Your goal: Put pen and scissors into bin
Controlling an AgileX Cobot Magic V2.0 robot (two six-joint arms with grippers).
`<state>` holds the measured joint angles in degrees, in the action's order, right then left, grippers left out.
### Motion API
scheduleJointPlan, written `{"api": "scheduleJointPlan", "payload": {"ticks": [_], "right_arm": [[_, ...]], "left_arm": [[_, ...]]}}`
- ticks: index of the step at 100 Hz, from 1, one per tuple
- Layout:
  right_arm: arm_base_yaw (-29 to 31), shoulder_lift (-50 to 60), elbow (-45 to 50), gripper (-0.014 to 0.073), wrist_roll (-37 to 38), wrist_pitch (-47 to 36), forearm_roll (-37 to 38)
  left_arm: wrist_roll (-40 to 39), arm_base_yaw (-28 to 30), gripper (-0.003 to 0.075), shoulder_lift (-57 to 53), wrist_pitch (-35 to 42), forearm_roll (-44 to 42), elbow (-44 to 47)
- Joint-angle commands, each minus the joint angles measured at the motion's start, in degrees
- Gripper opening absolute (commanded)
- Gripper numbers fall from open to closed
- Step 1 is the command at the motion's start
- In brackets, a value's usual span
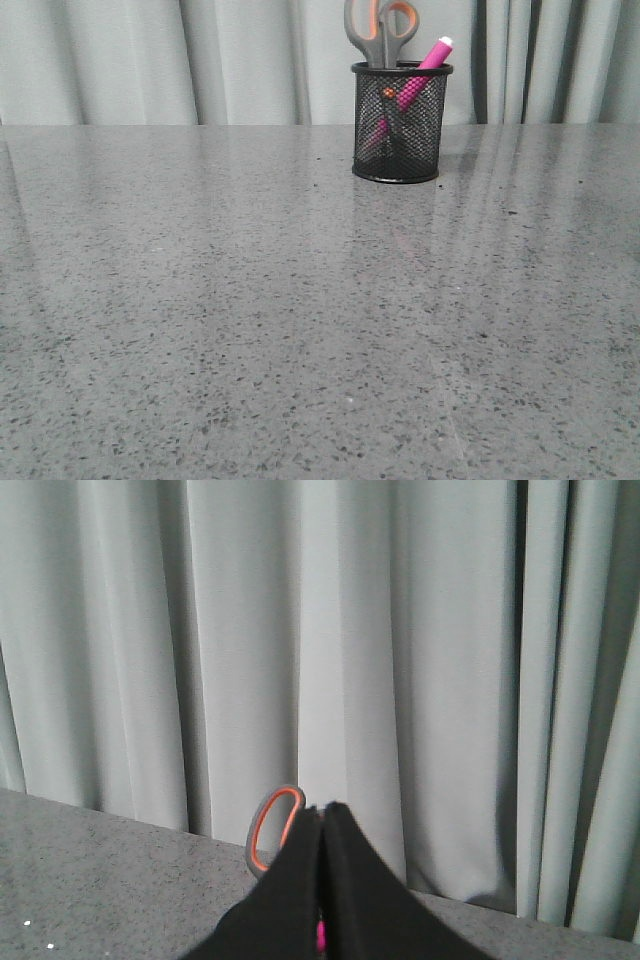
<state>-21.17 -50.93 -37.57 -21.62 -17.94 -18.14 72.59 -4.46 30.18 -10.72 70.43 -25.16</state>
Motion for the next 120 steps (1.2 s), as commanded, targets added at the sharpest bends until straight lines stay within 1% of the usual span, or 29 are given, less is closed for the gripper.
{"api": "scheduleJointPlan", "payload": {"ticks": [1,18,31,43,57,69,83,95,120], "right_arm": [[0.2,6.9,3.4,-0.0075,-0.8,-3.7,0.4],[0.2,20.8,14.8,-0.0075,-0.8,-2.9,0.4],[0.2,30.8,22.5,-0.0075,-0.8,0.3,0.4],[0.2,39.1,27.6,-0.0075,-0.8,1.7,0.4],[0.2,45.5,31.2,-0.0075,-0.8,3.3,0.4],[0.2,47.5,32.0,-0.0075,-0.8,1.8,0.4],[0.2,47.5,32.0,-0.0075,-0.8,2.5,0.4],[0.2,47.5,32.0,-0.0075,-0.8,2.5,0.4],[0.2,47.5,32.0,-0.0076,-0.8,2.5,0.4]], "left_arm": [[-0.3,0.1,-0.0019,-1.2,1.2,0.6,0.1],[-0.3,0.1,-0.0019,-8.0,1.8,0.9,5.0],[-0.3,0.1,-0.0019,-15.9,3.8,2.8,9.1],[-0.3,0.1,-0.0019,-22.5,4.8,4.9,12.9],[-0.3,0.1,-0.0019,-26.7,4.8,7.2,15.6],[-0.3,0.1,-0.0019,-27.1,4.9,7.2,16.1],[-0.3,0.1,-0.0019,-27.1,4.9,7.3,16.1],[-0.3,0.1,-0.0019,-27.1,4.8,9.6,16.1],[-0.3,0.1,-0.0019,-27.1,4.8,9.6,16.1]]}}
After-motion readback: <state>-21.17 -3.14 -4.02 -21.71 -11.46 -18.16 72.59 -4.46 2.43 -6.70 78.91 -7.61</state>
